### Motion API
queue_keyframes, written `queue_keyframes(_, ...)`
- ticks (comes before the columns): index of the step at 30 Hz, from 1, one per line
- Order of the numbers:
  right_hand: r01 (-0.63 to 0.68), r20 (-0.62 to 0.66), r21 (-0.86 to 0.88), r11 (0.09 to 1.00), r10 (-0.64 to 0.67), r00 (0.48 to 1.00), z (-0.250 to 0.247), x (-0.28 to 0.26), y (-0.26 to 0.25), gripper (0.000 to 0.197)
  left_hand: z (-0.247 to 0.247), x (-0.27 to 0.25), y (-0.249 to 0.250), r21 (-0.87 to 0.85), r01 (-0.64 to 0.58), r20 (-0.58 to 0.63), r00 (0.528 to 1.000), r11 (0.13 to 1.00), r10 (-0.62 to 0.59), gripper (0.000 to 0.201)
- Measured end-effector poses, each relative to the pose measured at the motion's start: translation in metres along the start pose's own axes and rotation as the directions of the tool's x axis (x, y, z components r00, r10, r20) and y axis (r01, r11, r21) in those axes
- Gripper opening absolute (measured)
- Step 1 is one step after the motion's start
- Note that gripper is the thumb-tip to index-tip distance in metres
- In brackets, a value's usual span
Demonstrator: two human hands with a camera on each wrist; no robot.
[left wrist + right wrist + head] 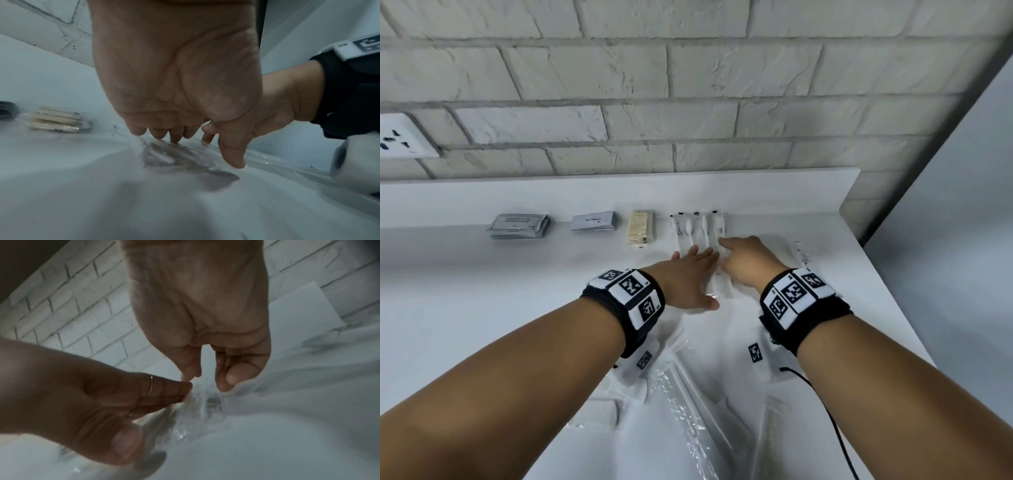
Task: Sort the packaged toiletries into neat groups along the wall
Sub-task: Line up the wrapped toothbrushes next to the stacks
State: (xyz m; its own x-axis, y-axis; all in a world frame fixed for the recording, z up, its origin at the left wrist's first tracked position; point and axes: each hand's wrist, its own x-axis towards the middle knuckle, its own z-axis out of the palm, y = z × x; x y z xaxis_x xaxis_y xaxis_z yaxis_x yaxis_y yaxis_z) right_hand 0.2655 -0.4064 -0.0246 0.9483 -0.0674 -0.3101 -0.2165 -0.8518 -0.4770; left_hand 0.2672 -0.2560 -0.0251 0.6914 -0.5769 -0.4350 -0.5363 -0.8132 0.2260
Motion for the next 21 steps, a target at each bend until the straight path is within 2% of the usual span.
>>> queue_keyframes(2, -0.031, -0.065, 0.061, 0.998, 0.035, 0.997, -0.007, 0.0, 0.012, 0.051, -0.002, -0.001, 0.0, -0.025, 0.017, -0.018, 1.0, 1.0, -0.017, 0.094)
queue_keyframes(4, -0.066, -0.164, 0.048, 0.997, 0.073, 0.984, -0.023, -0.001, 0.032, 0.047, -0.005, -0.002, 0.003, -0.05, 0.002, -0.071, 0.997, 0.999, -0.006, 0.089)
queue_keyframes(7, -0.21, -0.244, -0.116, 0.971, 0.177, 0.953, -0.048, -0.01, 0.061, 0.04, -0.008, 0.0, 0.014, -0.09, -0.075, -0.163, 0.985, 0.993, 0.059, 0.076)
queue_keyframes(10, -0.331, -0.132, -0.345, 0.878, 0.303, 0.944, -0.059, -0.029, 0.073, 0.053, -0.005, 0.006, 0.023, -0.039, -0.046, -0.098, 0.994, 0.998, 0.042, 0.067)
queue_keyframes(12, -0.328, -0.043, -0.457, 0.827, 0.348, 0.936, -0.055, -0.035, 0.077, 0.058, 0.001, 0.009, 0.025, 0.015, -0.002, -0.017, 1.0, 1.0, 0.002, 0.068)
queue_keyframes(13, -0.337, -0.045, -0.467, 0.818, 0.358, 0.933, -0.052, -0.036, 0.077, 0.057, 0.004, 0.01, 0.025, 0.028, 0.009, -0.002, 1.0, 1.0, -0.009, 0.069)
queue_keyframes(14, -0.325, -0.059, -0.459, 0.827, 0.337, 0.94, -0.049, -0.036, 0.077, 0.051, 0.005, 0.011, 0.025, 0.03, 0.015, -0.003, 1.0, 0.999, -0.014, 0.07)
queue_keyframes(18, -0.252, -0.066, -0.387, 0.887, 0.246, 0.967, -0.048, -0.029, 0.059, 0.057, 0.005, 0.011, 0.024, -0.003, 0.02, -0.012, 1.0, 1.0, -0.02, 0.071)
queue_keyframes(20, -0.222, -0.058, -0.266, 0.938, 0.215, 0.975, -0.048, -0.02, 0.048, 0.051, 0.004, 0.01, 0.024, -0.017, 0.026, -0.006, 1.0, 1.0, -0.026, 0.072)
queue_keyframes(21, -0.218, -0.04, -0.144, 0.965, 0.214, 0.976, -0.049, -0.013, 0.045, 0.044, 0.004, 0.01, 0.024, -0.017, 0.027, -0.003, 1.0, 0.999, -0.027, 0.072)
